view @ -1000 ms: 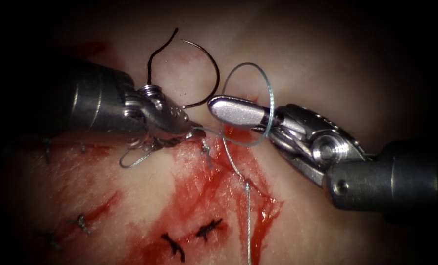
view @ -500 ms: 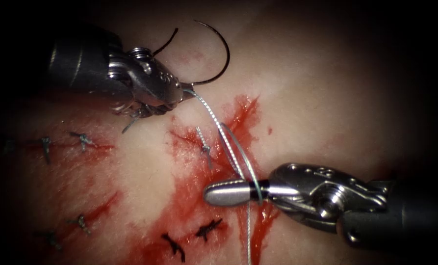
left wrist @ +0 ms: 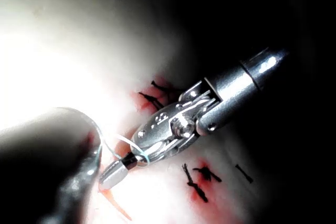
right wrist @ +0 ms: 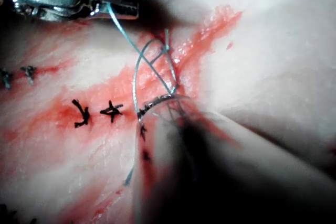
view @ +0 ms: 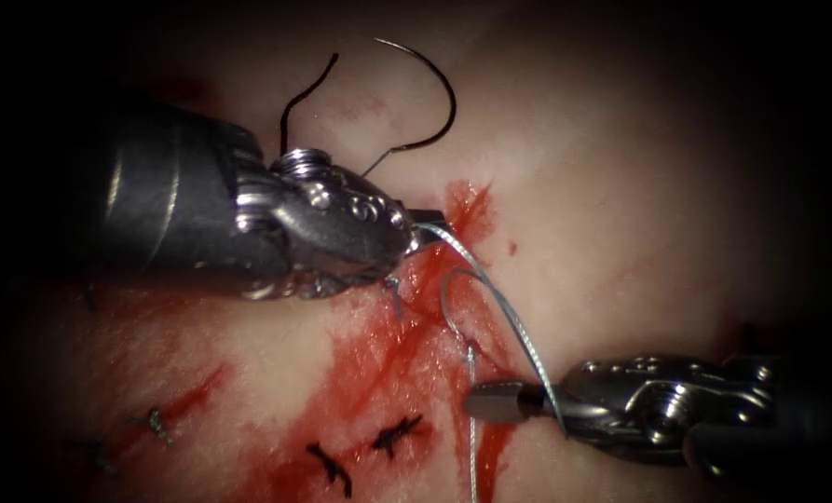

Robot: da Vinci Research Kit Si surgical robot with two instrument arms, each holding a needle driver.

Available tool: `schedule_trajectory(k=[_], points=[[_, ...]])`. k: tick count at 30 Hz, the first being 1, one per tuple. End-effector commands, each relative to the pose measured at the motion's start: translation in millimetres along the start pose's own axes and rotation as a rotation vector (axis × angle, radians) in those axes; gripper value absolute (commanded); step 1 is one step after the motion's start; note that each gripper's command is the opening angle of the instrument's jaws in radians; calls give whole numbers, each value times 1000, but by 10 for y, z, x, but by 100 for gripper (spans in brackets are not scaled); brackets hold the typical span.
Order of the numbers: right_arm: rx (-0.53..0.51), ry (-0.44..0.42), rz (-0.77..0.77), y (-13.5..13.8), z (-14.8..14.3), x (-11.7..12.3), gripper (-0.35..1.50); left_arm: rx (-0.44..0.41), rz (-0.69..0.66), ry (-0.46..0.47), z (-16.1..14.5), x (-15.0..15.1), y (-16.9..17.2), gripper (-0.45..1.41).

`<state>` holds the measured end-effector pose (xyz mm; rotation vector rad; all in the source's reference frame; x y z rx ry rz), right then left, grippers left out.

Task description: Wound Closure

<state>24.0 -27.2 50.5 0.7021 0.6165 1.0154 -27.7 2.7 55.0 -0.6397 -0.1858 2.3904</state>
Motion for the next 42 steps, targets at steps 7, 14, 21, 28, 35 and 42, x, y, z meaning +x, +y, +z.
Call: schedule_trajectory(k=[7, 14, 21, 28, 35, 42], points=[[-55, -32, 130, -1, 9, -22, 5, 13, 51, -68, 37, -26, 1, -45], [-61, -23, 157, -8, 21, -21, 57, 17, 88, -139, 51, -46, -1, -45], [-46, -14, 167, -11, 21, -20, 71, 29, 100, -179, 51, -52, -1, -45], [-46, -11, 207, -14, 24, -23, 37, 39, 109, -189, 51, -56, 0, -45], [-49, -21, 219, -16, 41, -39, -33, 44, 111, -192, 50, -58, -1, -45], [-59, 12, 230, -17, 34, -29, -35, 32, 125, -254, 40, -71, -3, -45]])
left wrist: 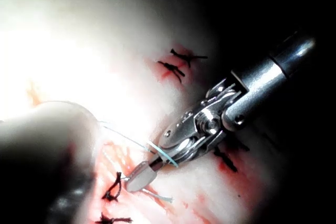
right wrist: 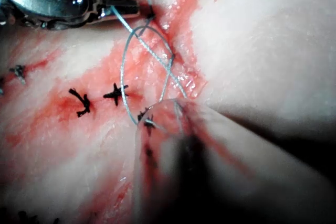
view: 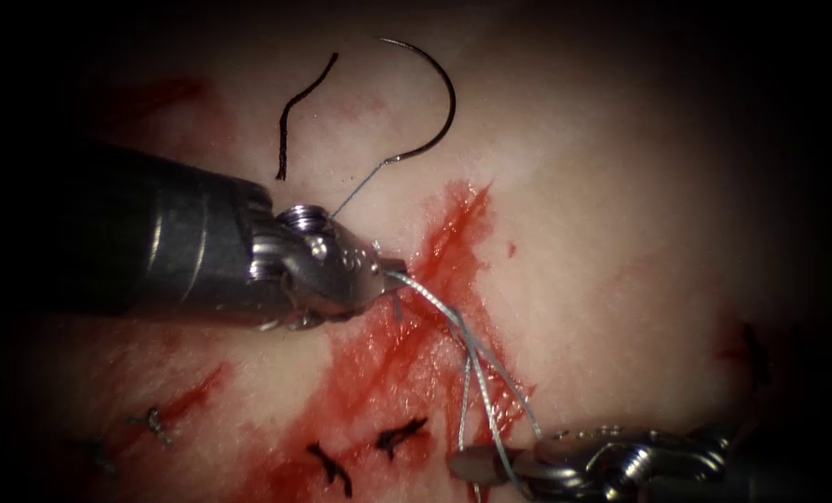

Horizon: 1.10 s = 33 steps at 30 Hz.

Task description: Wound Closure

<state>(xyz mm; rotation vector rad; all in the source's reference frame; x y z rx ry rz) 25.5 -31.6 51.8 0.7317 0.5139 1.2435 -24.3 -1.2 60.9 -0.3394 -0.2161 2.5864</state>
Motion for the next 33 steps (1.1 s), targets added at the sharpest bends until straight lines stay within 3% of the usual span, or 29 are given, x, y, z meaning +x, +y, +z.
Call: schedule_trajectory(k=[1, 8, 13, 17, 27, 33], points=[[-9, 29, -25, -5, -1, 12, -35, -10, 5, -23, 5, -2, 3, -45], [6, 210, -152, -3, -36, 73, -35, -70, 42, -229, -20, -44, 17, -45], [3, 319, -181, 9, -41, 100, -35, -133, 88, -412, -43, -73, 36, -45], [44, 313, -297, 29, -38, 107, -35, -228, 114, -445, -55, -87, 51, -45], [37, 335, -342, 61, -34, 119, -35, -269, 138, -538, -67, -121, 53, -45], [31, 335, -429, 81, -26, 123, -35, -366, 146, -594, -100, -153, 41, -45]])
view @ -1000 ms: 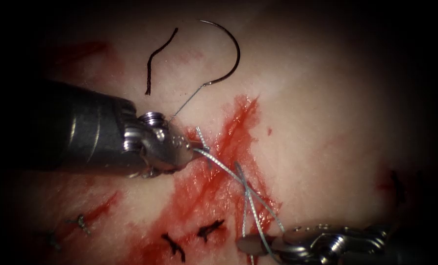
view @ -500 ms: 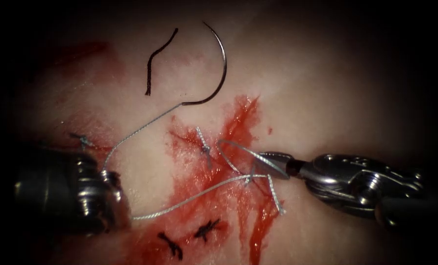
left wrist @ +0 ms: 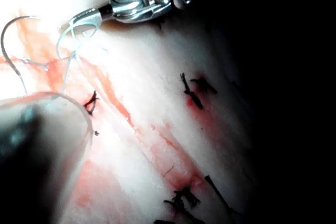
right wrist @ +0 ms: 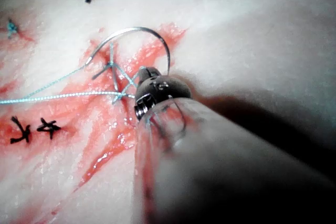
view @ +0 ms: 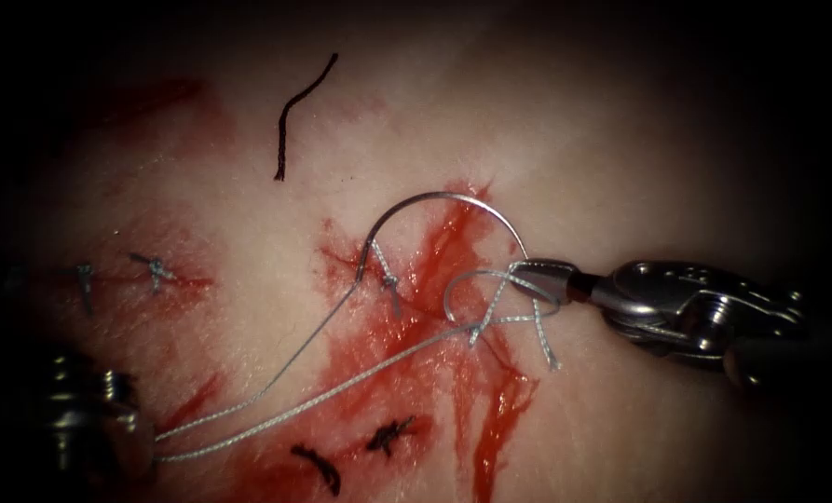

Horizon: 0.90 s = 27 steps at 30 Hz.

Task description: Wound Closure

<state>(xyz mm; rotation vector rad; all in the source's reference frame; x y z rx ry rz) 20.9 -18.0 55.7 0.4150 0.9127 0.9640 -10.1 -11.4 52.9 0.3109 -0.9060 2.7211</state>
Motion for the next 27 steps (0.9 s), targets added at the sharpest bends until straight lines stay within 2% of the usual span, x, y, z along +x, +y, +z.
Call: schedule_trajectory(k=[1, 7, 14, 19, 22, 27], points=[[-2, 6, -23, 4, 11, -2, -35, -7, -14, -11, 4, -6, 1, -45], [-19, 11, -80, 14, 15, -1, -35, -19, -69, -89, 9, -62, 5, -45], [-44, -8, -174, 21, 15, 2, -35, 10, -117, -167, 13, -108, 2, -45], [-39, -49, -318, 30, 15, 7, -35, 25, -130, -206, 11, -130, 4, -45], [-36, -50, -343, 34, 14, 11, -35, 21, -138, -211, 10, -136, 8, -45], [-120, -63, -348, 40, 9, 11, -35, 23, -146, -226, 7, -143, 17, -45]])
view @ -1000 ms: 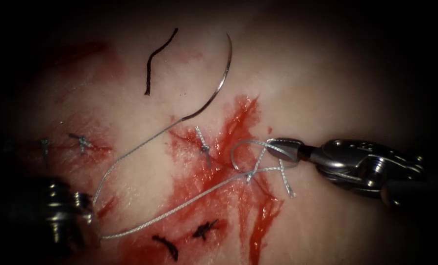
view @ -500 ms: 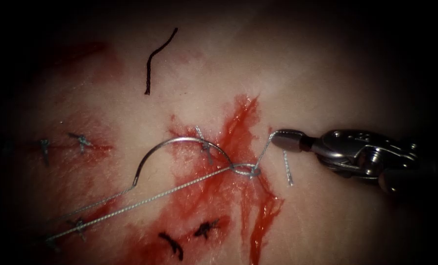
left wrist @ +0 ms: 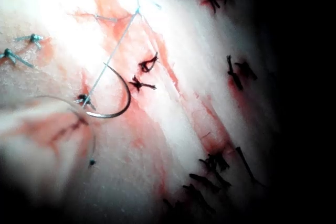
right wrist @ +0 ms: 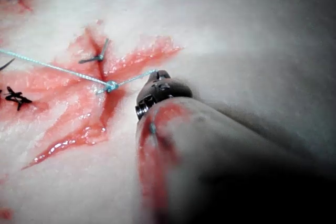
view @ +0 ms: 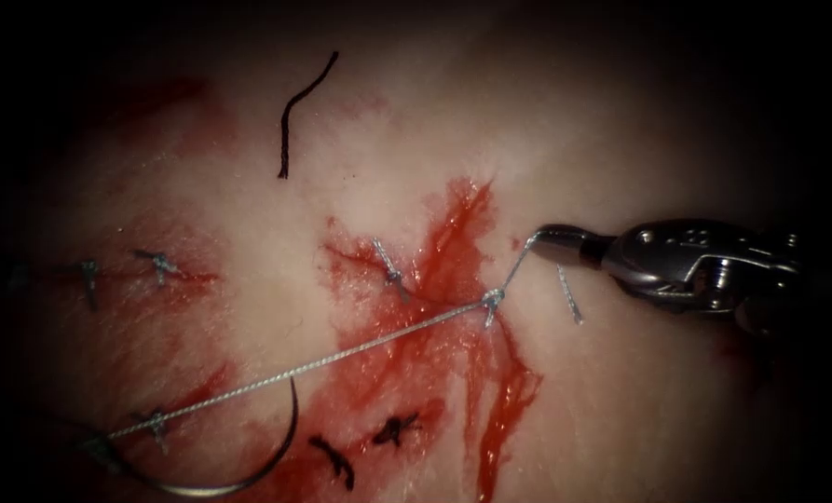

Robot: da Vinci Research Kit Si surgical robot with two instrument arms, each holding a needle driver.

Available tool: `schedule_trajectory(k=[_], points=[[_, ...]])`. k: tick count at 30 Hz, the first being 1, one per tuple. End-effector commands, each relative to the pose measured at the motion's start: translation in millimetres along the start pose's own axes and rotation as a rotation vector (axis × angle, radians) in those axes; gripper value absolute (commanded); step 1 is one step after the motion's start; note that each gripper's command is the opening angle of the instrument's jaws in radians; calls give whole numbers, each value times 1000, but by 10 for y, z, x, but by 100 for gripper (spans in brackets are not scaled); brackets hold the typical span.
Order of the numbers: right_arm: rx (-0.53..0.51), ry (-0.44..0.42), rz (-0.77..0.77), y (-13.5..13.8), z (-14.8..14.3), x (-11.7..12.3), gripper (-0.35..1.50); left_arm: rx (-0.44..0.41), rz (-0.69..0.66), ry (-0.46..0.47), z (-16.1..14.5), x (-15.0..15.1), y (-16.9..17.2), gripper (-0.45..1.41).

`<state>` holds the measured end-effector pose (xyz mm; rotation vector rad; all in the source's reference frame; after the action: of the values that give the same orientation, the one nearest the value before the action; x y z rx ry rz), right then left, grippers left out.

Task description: Wound Closure

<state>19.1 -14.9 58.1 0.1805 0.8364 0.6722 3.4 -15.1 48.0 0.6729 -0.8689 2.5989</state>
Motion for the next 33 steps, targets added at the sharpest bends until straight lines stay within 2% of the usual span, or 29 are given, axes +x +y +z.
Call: schedule_trajectory(k=[1, 5, 10, 15, 19, 26, 33], points=[[-25, -5, 5, -1, 7, 0, -35, -3, -1, -9, 5, 5, 5, -45], [-71, -18, 23, -1, 6, -4, -35, -14, -13, -70, 4, -10, 16, -45], [-90, -52, 18, -6, 9, -10, -35, -42, 1, -98, -6, -40, 41, -45], [-103, -63, 10, -14, 17, -16, -35, -68, 58, -138, -13, -65, 69, -45], [-111, -101, -1, -16, 18, -22, -35, -95, 115, -131, -11, -76, 88, -45], [-152, -154, 35, -16, 17, -34, -35, -109, 186, -131, -5, -69, 100, -45], [-256, -194, 103, -12, 7, -49, -35, -111, 222, -136, -1, -49, 94, -45]])
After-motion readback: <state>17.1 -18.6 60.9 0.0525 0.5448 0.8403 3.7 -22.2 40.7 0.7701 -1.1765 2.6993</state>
